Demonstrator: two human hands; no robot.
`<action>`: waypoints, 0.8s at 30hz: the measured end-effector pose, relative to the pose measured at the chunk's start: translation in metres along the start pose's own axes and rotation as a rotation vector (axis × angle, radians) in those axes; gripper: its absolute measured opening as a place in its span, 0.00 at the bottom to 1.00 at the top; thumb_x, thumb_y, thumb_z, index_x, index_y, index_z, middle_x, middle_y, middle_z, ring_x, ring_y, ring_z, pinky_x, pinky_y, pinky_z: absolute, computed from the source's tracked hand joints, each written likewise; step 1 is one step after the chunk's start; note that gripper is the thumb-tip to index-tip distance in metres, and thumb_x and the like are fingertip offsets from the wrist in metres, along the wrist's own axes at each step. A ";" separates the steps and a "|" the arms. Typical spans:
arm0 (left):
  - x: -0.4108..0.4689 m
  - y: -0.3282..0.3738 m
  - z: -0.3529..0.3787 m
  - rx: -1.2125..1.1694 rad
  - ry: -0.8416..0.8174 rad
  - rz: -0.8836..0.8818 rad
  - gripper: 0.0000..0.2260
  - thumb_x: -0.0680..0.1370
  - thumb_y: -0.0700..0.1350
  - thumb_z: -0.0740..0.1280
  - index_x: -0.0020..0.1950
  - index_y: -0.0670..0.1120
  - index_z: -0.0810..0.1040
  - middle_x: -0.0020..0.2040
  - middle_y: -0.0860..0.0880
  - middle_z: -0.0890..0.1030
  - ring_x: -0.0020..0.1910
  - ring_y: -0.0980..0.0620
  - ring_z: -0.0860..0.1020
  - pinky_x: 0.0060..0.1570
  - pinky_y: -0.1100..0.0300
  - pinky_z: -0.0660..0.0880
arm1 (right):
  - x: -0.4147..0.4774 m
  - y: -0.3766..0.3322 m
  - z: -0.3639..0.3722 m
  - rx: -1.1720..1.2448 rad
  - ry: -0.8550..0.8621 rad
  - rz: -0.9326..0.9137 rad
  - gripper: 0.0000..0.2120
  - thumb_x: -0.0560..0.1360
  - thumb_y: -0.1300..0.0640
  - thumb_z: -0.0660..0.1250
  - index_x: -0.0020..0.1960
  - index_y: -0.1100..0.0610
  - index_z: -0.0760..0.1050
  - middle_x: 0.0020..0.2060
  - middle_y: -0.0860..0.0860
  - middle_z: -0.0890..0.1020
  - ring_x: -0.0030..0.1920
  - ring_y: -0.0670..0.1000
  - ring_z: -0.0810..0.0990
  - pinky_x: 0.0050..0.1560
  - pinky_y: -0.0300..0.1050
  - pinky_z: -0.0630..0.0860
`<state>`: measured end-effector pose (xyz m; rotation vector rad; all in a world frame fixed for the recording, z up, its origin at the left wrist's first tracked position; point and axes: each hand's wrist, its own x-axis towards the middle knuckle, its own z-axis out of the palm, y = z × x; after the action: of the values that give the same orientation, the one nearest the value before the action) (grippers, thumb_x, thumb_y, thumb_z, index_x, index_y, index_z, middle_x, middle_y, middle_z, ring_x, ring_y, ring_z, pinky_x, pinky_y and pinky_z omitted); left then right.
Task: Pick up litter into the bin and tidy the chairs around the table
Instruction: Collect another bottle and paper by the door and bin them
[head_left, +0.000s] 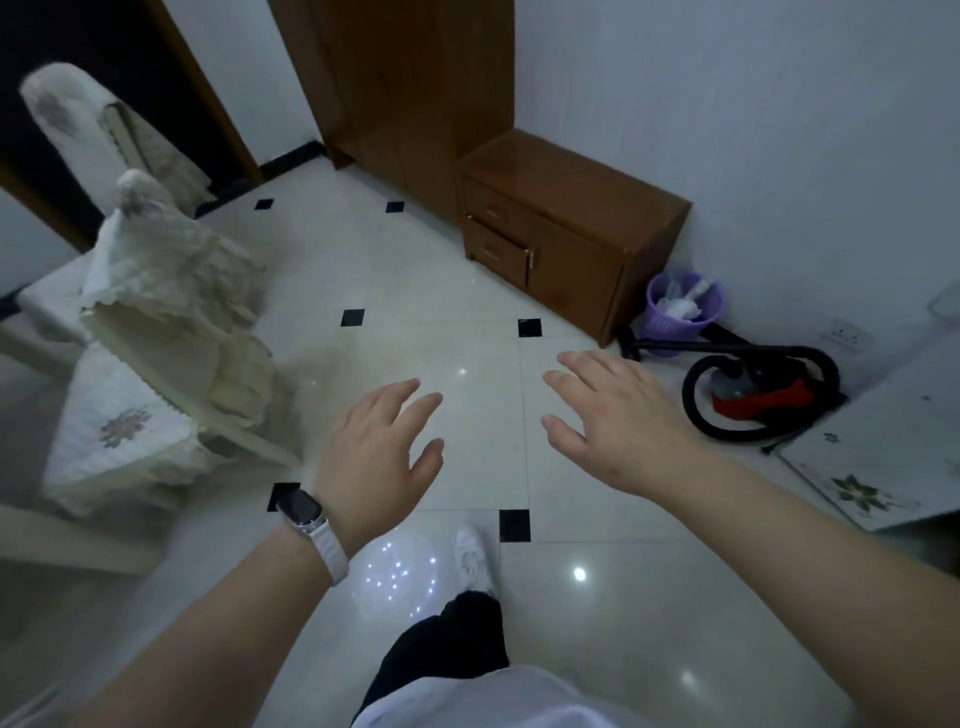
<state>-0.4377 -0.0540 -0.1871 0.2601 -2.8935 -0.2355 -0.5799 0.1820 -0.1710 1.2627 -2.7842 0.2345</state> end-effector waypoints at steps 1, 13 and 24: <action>0.010 -0.008 0.006 0.001 0.009 -0.006 0.22 0.75 0.55 0.60 0.65 0.48 0.79 0.64 0.45 0.79 0.61 0.42 0.77 0.56 0.49 0.74 | 0.015 0.002 0.005 -0.004 0.004 -0.012 0.25 0.75 0.41 0.55 0.63 0.54 0.75 0.64 0.53 0.76 0.64 0.56 0.73 0.61 0.52 0.66; 0.218 -0.143 0.044 -0.097 0.029 -0.044 0.22 0.75 0.54 0.60 0.64 0.48 0.78 0.64 0.43 0.79 0.62 0.41 0.77 0.56 0.46 0.76 | 0.261 0.024 0.029 -0.080 -0.009 -0.081 0.24 0.75 0.41 0.56 0.61 0.54 0.76 0.62 0.53 0.78 0.61 0.56 0.75 0.58 0.52 0.70; 0.341 -0.247 0.034 -0.095 0.062 -0.141 0.22 0.76 0.55 0.60 0.66 0.48 0.77 0.66 0.44 0.77 0.64 0.40 0.76 0.59 0.42 0.75 | 0.444 0.021 0.041 -0.017 0.028 -0.169 0.24 0.75 0.42 0.57 0.63 0.55 0.76 0.63 0.54 0.77 0.63 0.57 0.74 0.60 0.54 0.71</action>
<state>-0.7344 -0.3555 -0.1929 0.4471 -2.7964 -0.3806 -0.8880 -0.1406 -0.1553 1.4686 -2.6312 0.2154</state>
